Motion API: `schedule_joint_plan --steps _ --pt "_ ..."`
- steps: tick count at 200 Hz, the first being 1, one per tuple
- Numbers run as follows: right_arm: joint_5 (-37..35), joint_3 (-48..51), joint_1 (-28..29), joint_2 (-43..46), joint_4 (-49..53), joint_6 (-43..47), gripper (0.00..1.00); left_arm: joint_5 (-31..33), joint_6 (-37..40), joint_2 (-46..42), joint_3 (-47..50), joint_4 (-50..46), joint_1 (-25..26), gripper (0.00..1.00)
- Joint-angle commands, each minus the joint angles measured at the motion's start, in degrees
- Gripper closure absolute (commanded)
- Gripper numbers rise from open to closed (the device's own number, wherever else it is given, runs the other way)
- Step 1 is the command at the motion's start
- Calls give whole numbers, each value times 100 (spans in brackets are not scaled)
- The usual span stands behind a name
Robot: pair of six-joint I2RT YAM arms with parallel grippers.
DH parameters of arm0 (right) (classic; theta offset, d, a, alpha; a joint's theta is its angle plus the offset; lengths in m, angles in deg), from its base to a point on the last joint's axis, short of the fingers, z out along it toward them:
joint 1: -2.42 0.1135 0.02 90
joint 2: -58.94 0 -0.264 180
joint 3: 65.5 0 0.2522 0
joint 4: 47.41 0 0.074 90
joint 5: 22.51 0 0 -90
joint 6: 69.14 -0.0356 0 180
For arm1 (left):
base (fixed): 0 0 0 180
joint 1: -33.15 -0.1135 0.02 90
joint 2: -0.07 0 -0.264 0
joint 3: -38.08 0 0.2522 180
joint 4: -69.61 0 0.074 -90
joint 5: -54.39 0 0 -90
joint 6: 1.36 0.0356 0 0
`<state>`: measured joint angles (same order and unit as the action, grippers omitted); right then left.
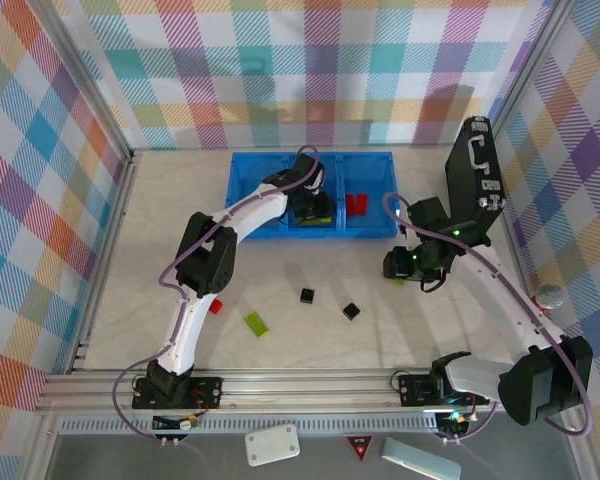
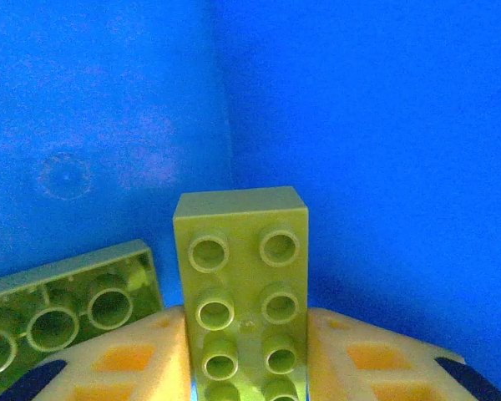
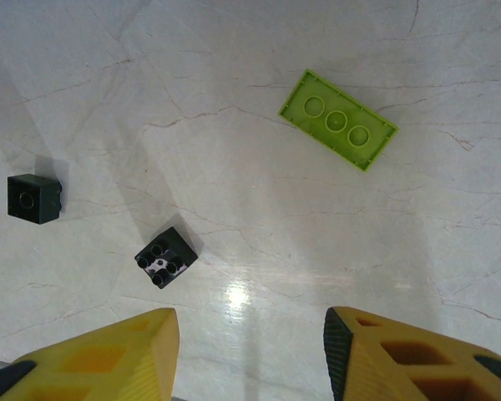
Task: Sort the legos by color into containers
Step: Place the lego in the container.
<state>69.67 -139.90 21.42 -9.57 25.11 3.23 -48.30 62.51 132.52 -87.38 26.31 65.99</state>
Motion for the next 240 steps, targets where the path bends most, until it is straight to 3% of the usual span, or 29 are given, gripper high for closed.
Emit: schedule_joint_plan --steps 1,76,240 --pt "29 48 33 91 104 -90 49 -251 -51 137 -165 152 -45 62" --pt "7 -18 32 109 157 -84 49 -287 -74 74 -64 242 -60 53" --pt "213 61 136 32 8 -301 49 -195 13 -1091 598 -121 -58 54"
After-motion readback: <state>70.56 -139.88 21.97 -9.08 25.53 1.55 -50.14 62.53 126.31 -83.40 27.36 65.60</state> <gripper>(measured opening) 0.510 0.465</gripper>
